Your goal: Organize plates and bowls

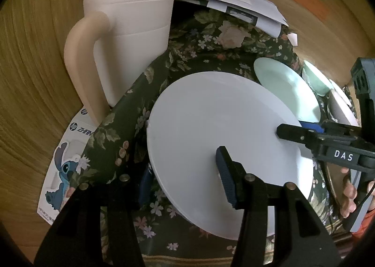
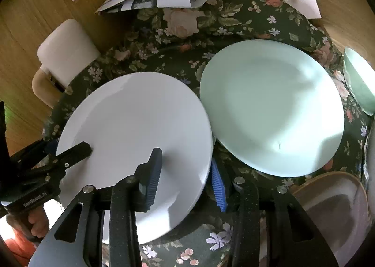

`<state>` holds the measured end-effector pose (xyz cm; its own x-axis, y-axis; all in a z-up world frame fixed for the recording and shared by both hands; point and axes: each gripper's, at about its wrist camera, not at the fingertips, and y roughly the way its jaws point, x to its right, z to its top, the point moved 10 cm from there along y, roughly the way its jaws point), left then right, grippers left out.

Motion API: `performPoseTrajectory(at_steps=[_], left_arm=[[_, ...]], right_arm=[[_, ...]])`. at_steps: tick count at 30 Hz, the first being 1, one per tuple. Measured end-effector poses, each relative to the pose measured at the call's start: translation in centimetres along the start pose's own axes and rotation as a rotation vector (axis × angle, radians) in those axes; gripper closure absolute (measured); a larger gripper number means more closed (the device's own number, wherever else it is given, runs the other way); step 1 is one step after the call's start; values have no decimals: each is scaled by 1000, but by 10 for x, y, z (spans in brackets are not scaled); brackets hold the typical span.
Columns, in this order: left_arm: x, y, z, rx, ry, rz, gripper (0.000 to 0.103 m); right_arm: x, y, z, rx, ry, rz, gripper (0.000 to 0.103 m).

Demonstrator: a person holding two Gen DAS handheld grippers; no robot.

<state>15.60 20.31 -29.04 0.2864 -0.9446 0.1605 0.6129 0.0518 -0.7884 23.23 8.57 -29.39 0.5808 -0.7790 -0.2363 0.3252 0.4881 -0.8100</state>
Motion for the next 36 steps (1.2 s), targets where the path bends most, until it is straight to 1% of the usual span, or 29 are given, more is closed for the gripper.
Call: performPoseTrajectory(at_steps=[4,8,19,24,26,36], left_arm=[[4,-6,0,8,8,-4,52],[8,-14,3,32,18,-1,52],[32,-39,10,93,56,-19,52],[51,-49,16,127,86,-38,52],[59,-53,18,140,103,-43,52],[106,-63,23,164,175,-107,52]], right_arm=[[1,-9,-3,23,-15,-15,67],[3,-21,-8,41,-15,-17,69],[11,-65,-9,142,3,-32,69],[22,-92,-15,192,22,-49,69],[24,-93,-14,205,31,-57,69],[58,-133,-28,266,103,-100,69]])
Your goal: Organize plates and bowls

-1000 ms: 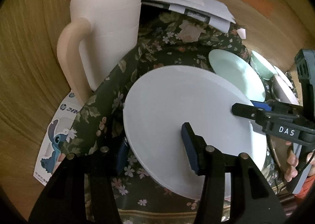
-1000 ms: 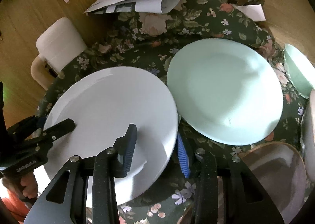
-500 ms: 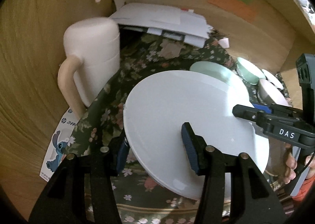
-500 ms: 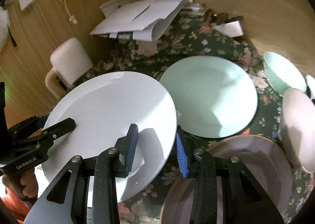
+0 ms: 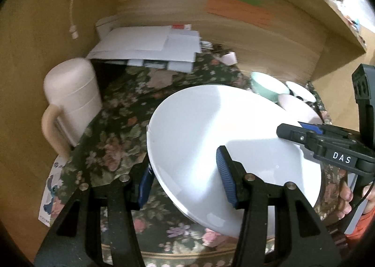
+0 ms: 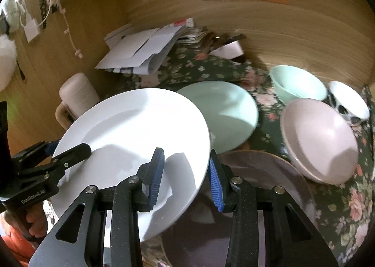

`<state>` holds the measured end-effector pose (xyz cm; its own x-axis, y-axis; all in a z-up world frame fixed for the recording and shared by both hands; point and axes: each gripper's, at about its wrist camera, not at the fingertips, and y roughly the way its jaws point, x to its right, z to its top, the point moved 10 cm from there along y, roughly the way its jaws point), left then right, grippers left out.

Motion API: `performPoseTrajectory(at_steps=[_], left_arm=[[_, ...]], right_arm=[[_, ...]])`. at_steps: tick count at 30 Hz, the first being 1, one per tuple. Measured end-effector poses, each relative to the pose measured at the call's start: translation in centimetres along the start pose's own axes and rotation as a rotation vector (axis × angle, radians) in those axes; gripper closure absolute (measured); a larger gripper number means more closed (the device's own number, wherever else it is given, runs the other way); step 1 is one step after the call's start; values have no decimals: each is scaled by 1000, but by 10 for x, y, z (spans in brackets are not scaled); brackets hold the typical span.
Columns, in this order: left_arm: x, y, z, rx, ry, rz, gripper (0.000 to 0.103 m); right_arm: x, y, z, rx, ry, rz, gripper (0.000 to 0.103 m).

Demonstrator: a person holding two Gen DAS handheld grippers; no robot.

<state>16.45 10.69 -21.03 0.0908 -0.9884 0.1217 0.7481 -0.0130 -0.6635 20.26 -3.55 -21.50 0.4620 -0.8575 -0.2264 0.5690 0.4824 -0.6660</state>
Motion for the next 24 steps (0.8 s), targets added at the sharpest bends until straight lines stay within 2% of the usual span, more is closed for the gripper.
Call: performPoseTrajectory(at_steps=[13,24], left_arm=[[58,15,-4,-28,48,-101,52],[91,20,-16,-57,89,-135,52]], right_arm=[[48,-31,-17,20,69,-78,69],[75,-45,-39,10,123,-100,69]])
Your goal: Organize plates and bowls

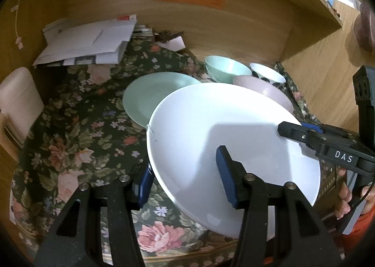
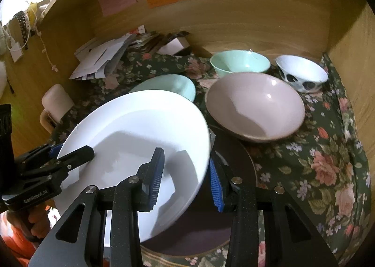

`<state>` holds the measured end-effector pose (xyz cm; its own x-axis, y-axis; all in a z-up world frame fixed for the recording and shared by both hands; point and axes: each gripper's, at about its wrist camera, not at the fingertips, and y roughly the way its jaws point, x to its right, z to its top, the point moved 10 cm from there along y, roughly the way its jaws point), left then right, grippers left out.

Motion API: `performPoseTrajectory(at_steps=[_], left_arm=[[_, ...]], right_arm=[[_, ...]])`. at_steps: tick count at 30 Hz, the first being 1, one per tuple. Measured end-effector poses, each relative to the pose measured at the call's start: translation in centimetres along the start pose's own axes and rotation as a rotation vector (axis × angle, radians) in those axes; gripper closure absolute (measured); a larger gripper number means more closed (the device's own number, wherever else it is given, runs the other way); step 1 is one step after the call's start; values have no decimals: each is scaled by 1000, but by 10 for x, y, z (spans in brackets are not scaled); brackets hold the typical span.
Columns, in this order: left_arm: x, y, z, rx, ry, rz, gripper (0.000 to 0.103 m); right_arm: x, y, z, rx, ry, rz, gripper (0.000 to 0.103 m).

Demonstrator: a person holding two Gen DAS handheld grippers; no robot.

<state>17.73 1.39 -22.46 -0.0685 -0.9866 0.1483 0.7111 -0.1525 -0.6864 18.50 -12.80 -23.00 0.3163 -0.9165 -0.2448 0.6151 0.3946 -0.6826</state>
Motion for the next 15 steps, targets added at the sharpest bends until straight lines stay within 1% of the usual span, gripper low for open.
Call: performPoseTrajectory(at_steps=[15], left_arm=[[22,29,-26,-81,15,-14,52]], right_arm=[[28,10,-30,-55,75,0,69]])
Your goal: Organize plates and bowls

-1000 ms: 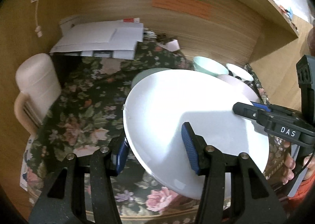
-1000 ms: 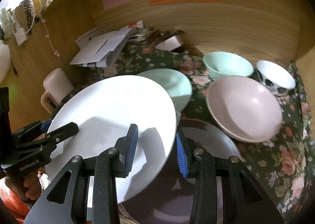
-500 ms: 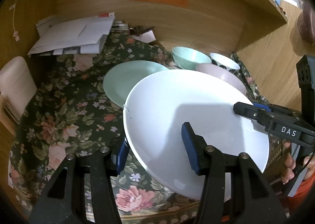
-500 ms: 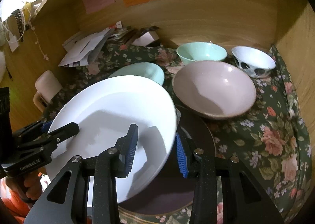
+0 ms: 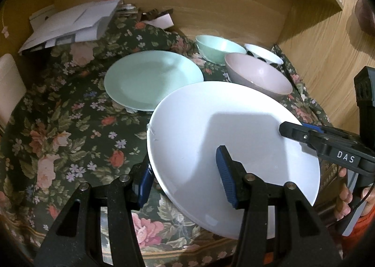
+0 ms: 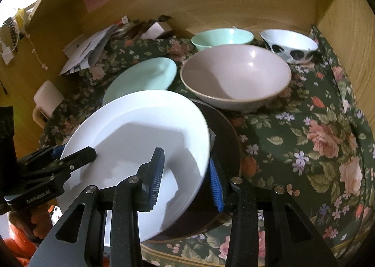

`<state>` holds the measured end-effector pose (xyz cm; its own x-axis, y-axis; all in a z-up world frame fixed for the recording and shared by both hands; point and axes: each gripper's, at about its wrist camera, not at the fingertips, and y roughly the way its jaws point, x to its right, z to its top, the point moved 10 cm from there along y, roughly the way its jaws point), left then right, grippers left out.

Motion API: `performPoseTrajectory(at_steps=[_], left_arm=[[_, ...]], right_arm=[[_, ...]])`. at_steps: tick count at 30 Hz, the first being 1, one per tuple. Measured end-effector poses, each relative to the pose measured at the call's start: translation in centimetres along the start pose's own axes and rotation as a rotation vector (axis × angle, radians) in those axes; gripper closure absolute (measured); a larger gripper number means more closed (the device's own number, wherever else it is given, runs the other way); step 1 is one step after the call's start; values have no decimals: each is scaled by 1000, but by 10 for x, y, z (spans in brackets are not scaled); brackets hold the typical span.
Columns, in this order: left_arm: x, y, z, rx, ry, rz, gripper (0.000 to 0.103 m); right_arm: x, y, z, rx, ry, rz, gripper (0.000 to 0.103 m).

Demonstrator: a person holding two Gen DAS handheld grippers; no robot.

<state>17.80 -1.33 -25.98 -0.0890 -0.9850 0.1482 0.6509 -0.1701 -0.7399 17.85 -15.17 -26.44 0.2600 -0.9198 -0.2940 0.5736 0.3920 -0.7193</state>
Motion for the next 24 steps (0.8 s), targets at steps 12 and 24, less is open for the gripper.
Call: performPoseTrajectory(at_steps=[12,24], left_arm=[[9,22,-3,-40,15,-1,52],[5,30,-5,-49,21,11,53]], right_arm=[[17,9,-7,-28,34,-7,69],[19,9,-4,-38,28,-11,69]])
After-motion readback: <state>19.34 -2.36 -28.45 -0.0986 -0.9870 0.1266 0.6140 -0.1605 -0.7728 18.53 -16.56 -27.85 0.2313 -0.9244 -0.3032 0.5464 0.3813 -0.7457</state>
